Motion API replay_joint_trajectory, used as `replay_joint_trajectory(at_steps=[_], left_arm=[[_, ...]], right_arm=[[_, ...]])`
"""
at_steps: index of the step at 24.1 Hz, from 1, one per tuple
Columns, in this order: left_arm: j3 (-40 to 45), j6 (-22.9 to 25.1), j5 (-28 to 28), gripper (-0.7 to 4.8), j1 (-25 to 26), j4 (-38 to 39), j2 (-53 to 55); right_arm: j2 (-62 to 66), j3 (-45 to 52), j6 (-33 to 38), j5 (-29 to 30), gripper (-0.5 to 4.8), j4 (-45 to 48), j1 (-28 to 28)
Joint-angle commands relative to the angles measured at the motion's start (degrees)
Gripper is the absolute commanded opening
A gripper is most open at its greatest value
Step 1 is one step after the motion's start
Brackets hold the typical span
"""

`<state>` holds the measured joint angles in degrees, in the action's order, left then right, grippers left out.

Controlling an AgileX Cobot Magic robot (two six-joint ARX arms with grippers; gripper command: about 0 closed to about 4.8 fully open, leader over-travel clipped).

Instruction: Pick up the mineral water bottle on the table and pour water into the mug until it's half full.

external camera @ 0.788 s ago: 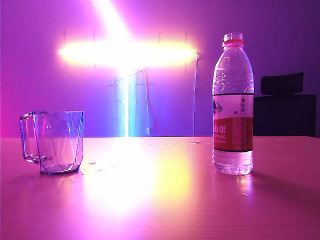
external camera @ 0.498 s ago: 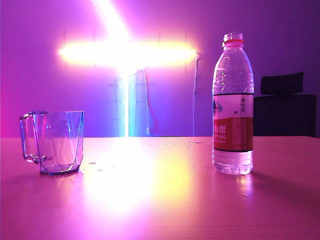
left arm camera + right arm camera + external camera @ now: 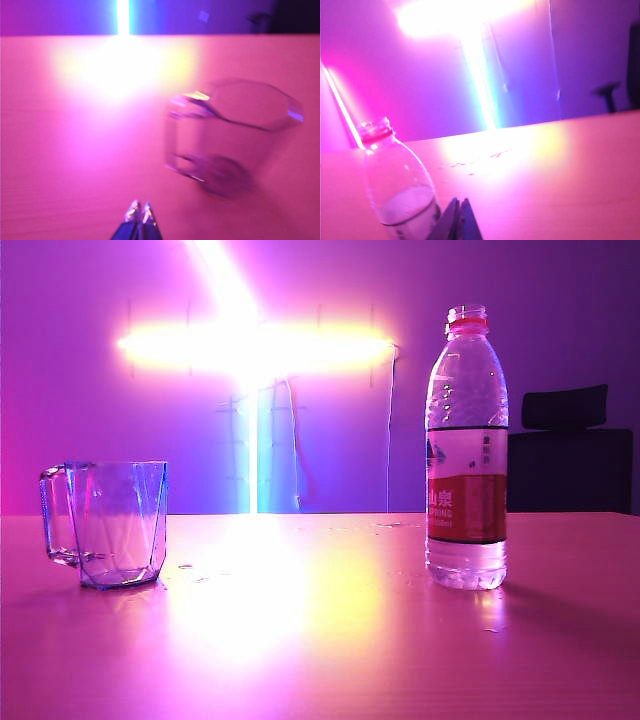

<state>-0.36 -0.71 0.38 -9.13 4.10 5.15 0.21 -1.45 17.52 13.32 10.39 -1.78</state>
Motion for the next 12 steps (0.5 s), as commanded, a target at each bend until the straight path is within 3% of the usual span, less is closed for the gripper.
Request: replay_joint_trajectory(at_steps=[1, 3, 9, 12], left_arm=[[-0.2, 0.2, -0.3, -0.02, -6.2, -0.2, 0.9], [-0.2, 0.2, -0.6, -0.02, -10.1, -0.1, 0.9], [-0.2, 0.2, -0.6, -0.02, -15.9, -0.1, 0.9], [-0.2, 0.2, -0.6, -0.02, -15.9, -0.1, 0.8]], right_arm=[[0.1, -2.4, 2.4, 3.9, 0.01, -1.6, 0.6], [1.0, -3.7, 1.7, 4.9, 0.41, -2.1, 1.8], [10.0, -7.3, -8.7, 4.1, 4.63, -2.2, 9.8], [22.7, -7.2, -12.2, -1.9, 4.79, 3.8, 17.7]])
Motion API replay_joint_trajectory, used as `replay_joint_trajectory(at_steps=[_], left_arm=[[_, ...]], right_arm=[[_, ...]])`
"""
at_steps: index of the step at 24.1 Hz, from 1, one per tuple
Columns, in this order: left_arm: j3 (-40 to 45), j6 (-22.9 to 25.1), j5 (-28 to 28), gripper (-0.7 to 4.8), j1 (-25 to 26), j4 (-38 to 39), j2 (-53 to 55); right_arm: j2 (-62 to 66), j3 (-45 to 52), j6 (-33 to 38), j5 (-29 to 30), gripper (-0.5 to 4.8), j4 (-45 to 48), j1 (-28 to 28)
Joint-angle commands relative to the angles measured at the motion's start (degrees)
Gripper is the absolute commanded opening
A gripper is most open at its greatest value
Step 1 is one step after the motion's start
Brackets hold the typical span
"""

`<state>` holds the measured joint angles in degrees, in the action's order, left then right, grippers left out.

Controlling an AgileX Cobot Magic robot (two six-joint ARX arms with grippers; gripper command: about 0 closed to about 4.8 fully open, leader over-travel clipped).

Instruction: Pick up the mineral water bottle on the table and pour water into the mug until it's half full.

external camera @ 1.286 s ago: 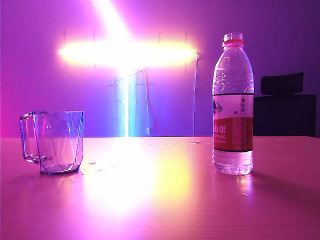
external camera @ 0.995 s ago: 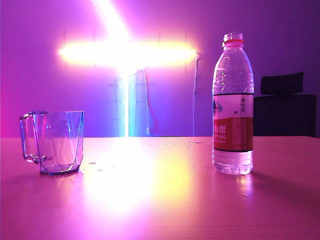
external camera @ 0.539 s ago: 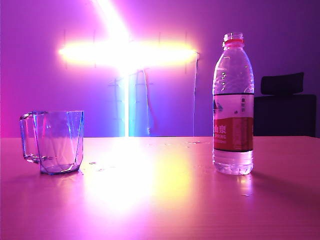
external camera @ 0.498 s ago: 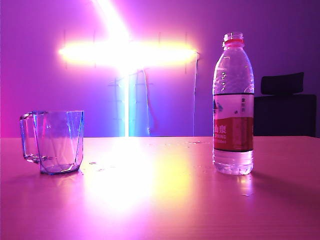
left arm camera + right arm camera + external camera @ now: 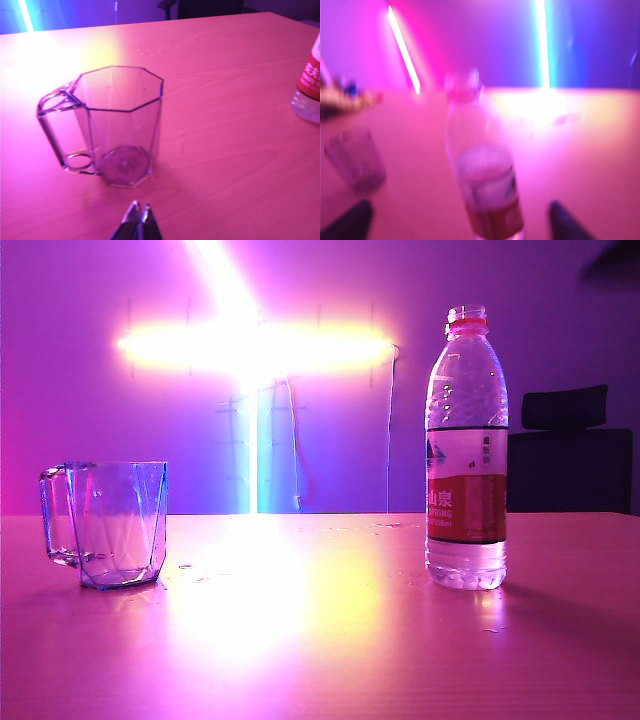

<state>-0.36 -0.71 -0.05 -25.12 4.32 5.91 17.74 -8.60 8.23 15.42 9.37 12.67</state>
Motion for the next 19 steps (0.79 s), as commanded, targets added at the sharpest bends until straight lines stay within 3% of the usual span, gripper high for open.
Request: replay_joint_trajectory(at_steps=[1, 5, 11, 19], left_arm=[[-0.2, 0.2, -0.2, -0.02, 0.1, -0.3, 0.0], [-0.2, 0.2, -0.2, -0.02, 0.1, -0.3, 0.0], [-0.2, 0.2, -0.2, -0.02, 0.1, -0.3, 0.0], [-0.2, 0.2, -0.2, -0.02, 0.1, -0.3, 0.0]], right_arm=[[9.0, -0.1, -5.0, -5.5, 4.79, 7.3, 5.1], [27.2, -0.1, -10.3, -9.6, 4.79, 23.6, 10.2], [56.7, -0.2, -9.3, -13.5, 4.79, 56.2, 9.9], [74.5, -3.3, -6.5, -11.7, 4.79, 70.6, 10.0]])
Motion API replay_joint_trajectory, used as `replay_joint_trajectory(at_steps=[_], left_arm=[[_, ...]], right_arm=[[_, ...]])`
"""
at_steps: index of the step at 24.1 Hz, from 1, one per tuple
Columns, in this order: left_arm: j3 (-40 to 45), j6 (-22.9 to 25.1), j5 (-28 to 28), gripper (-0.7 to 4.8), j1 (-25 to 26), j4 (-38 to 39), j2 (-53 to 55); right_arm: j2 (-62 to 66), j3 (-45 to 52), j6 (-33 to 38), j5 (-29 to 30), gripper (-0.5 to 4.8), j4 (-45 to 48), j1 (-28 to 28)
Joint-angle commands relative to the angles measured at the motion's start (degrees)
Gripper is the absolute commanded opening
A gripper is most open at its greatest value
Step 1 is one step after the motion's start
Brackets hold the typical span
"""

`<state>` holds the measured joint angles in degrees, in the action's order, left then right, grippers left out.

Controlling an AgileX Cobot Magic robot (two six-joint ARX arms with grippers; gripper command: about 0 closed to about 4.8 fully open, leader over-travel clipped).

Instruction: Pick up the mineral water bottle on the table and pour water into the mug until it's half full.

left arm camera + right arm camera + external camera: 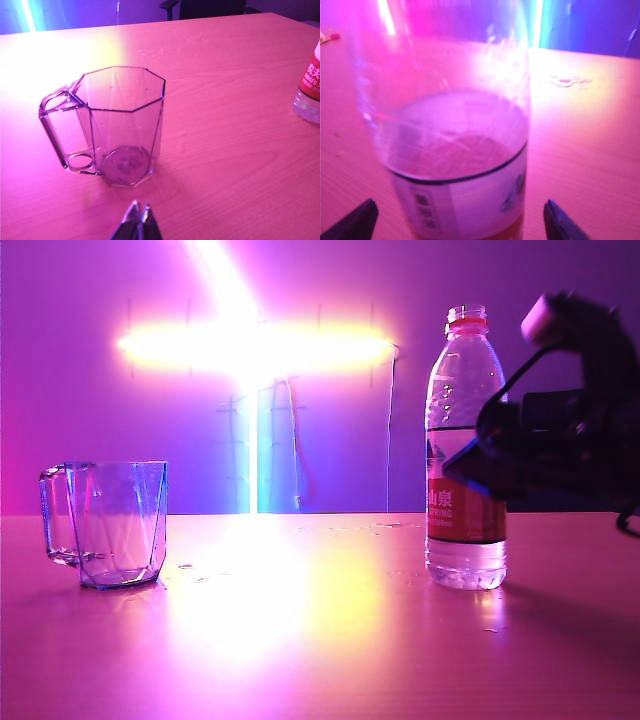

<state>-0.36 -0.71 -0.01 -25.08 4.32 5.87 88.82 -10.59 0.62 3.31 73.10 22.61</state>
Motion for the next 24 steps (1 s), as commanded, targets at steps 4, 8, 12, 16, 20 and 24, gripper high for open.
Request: replay_joint_trajectory(at_steps=[4, 8, 12, 16, 20, 24], left_arm=[[-0.2, 0.2, -0.2, -0.02, 0.1, -0.3, 0.1], [-0.2, 0.2, -0.2, -0.02, 0.1, -0.3, 0.1], [-0.2, 0.2, -0.2, -0.02, 0.1, -0.3, 0.1], [-0.2, 0.2, -0.2, -0.02, 0.1, -0.3, 0.0], [-0.2, 0.2, -0.2, -0.02, 0.2, -0.3, 0.0], [-0.2, 0.2, -0.2, -0.02, 0.2, -0.3, 0.0]], right_arm=[[8.8, -4.3, 1.9, 0.5, 4.79, 7.3, 0.0], [12.8, -7.3, 4.0, 0.5, 4.79, 7.3, 0.0], [13.2, -7.8, 3.9, 0.5, 4.79, 7.3, 0.0], [13.2, -7.9, 3.9, 0.5, 3.52, 7.2, 0.0], [13.2, -8.2, 3.9, 0.5, 2.73, 6.8, 0.0], [13.2, -8.4, 3.9, 0.5, 1.79, 6.9, 0.0]])
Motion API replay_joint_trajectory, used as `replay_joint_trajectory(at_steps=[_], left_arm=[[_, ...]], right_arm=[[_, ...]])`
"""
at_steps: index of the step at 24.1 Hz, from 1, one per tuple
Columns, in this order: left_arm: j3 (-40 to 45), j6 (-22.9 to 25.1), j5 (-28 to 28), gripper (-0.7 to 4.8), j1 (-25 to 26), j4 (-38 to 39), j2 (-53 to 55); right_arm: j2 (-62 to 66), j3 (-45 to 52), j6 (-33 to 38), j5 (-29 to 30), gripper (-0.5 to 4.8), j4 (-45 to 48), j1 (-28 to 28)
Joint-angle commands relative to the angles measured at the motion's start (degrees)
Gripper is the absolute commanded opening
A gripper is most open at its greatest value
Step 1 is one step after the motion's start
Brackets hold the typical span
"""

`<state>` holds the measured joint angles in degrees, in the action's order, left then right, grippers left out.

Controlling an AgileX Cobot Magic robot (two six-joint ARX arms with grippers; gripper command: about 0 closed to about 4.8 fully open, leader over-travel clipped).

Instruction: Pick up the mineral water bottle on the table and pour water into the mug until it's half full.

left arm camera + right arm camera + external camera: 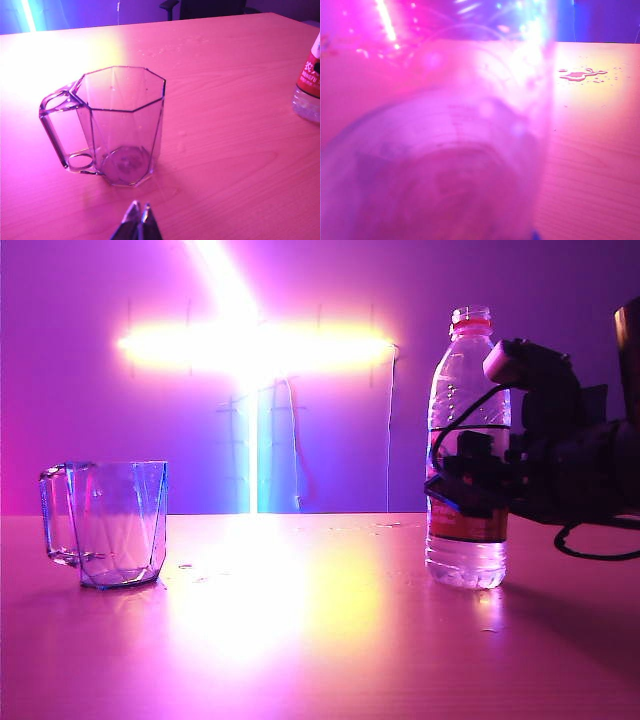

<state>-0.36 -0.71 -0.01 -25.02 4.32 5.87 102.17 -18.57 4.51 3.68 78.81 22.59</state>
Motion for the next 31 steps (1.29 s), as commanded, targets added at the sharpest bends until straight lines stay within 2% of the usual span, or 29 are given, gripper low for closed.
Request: replay_joint_trajectory(at_steps=[1, 3, 5, 7, 9, 11, 13, 15, 16, 18, 24, 26, 31], left_arm=[[-0.2, 0.2, -0.2, -0.02, 0.1, -0.3, 0.0], [-0.2, 0.2, -0.2, -0.02, 0.5, -0.3, -0.3], [-0.2, 0.2, -0.2, -0.02, 2.2, -0.3, -0.3], [-0.2, 0.2, -0.2, -0.02, 4.9, -0.2, -0.6], [-0.2, 0.2, -0.2, -0.02, 6.6, -0.1, -1.7], [-0.2, 0.2, 0.2, -0.02, 6.9, -0.1, -3.1], [-0.2, 0.2, 0.0, -0.02, 6.8, -0.1, -4.7], [-0.2, 0.2, 0.0, -0.02, 6.8, -0.2, -5.6], [-0.2, 0.2, 0.0, -0.02, 6.8, -0.5, -5.5], [-0.2, 0.2, 0.0, -0.02, 6.8, -0.4, -5.5], [-0.2, 0.2, 0.0, -0.02, 6.9, -0.3, -5.5], [-0.2, 0.2, 0.0, -0.02, 6.9, -0.3, -5.5], [-0.2, 0.2, 0.0, -0.02, 7.6, -0.3, -5.5]], right_arm=[[-0.2, -0.6, 0.0, 0.4, 1.79, 1.2, 0.0], [-0.5, -1.1, -1.0, 1.9, 1.79, 1.4, 0.0], [-1.8, -1.7, -5.3, 4.9, 1.78, 0.9, 0.2], [-4.0, -3.8, -6.4, 5.9, 1.78, -2.8, 0.6], [-6.2, -8.3, -7.5, 8.5, 1.78, -12.1, 1.0], [-6.6, -13.7, -11.5, 9.1, 1.78, -21.3, 2.5], [-6.5, -20.9, -18.5, 9.1, 1.78, -33.9, 5.4], [-6.3, -24.9, -23.1, 8.8, 1.78, -40.2, 7.1], [-5.7, -28.6, -26.6, 8.0, 1.78, -45.1, 8.5], [-4.2, -33.0, -30.4, 6.1, 1.78, -49.4, 10.6], [1.2, -42.2, -42.4, -2.6, 1.78, -56.7, 15.2], [2.7, -44.3, -45.8, -7.8, 1.79, -57.2, 17.0], [3.5, -45.2, -54.6, -11.9, 1.79, -57.2, 19.3]])
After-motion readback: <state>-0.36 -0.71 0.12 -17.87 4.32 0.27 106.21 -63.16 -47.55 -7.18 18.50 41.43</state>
